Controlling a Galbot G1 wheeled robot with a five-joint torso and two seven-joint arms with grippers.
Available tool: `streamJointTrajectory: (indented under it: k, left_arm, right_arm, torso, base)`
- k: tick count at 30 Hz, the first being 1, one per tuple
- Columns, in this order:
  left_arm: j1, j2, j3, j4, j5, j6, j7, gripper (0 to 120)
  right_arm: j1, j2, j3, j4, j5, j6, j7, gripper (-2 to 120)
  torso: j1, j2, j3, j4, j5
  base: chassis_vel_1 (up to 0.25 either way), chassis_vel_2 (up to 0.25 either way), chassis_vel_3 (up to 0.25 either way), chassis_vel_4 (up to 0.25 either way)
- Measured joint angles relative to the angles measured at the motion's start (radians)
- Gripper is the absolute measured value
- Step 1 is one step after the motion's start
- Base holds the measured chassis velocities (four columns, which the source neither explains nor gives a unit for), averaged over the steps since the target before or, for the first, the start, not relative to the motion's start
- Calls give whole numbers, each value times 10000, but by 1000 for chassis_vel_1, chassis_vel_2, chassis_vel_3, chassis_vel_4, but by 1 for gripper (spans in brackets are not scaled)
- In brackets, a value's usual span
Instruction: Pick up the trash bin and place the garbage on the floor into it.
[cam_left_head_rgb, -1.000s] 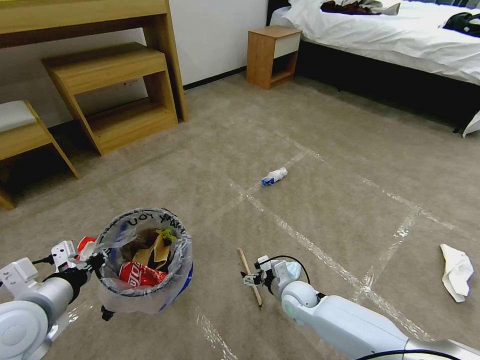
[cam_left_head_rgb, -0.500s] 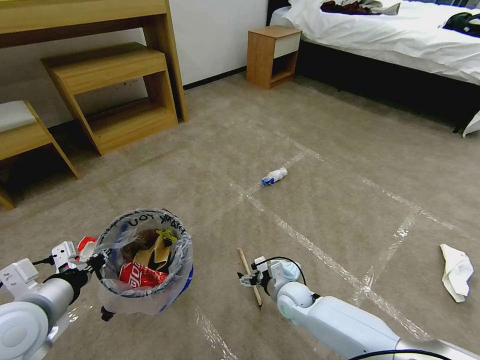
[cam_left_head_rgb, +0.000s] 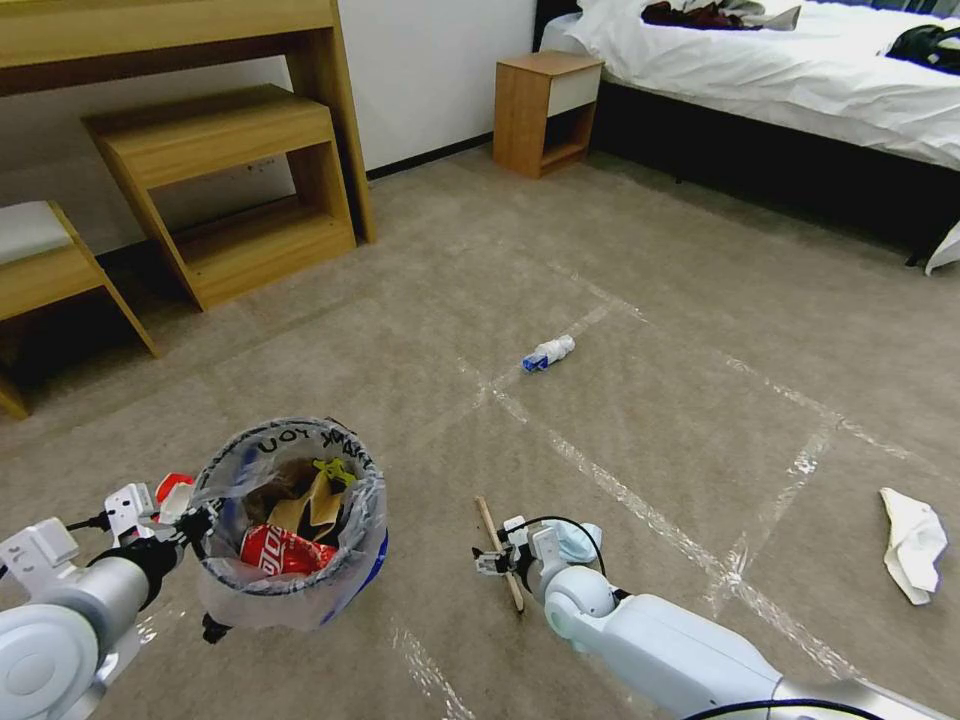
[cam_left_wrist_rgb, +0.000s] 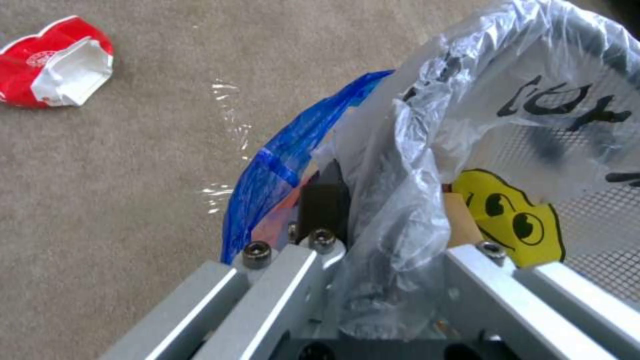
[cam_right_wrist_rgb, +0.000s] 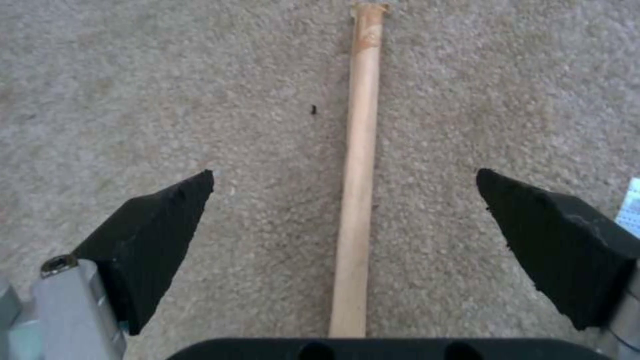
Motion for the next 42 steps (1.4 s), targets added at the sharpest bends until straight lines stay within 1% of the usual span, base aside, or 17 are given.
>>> streamJointTrajectory:
  k: [20,42]
  left_arm:
    - [-39,13,61,82,46,-4,24,0]
    - [-83,21,121,103,62,-9,42,0]
  right_arm:
    - [21,593,104,-721,-144,-16,-59,100]
    - [102,891,197,-1550,-577,111,-204,100]
  torso:
    - [0,0,0,0,0]
    - [0,0,0,0,0]
  base:
    - [0,0,0,0]
    - [0,0,0,0]
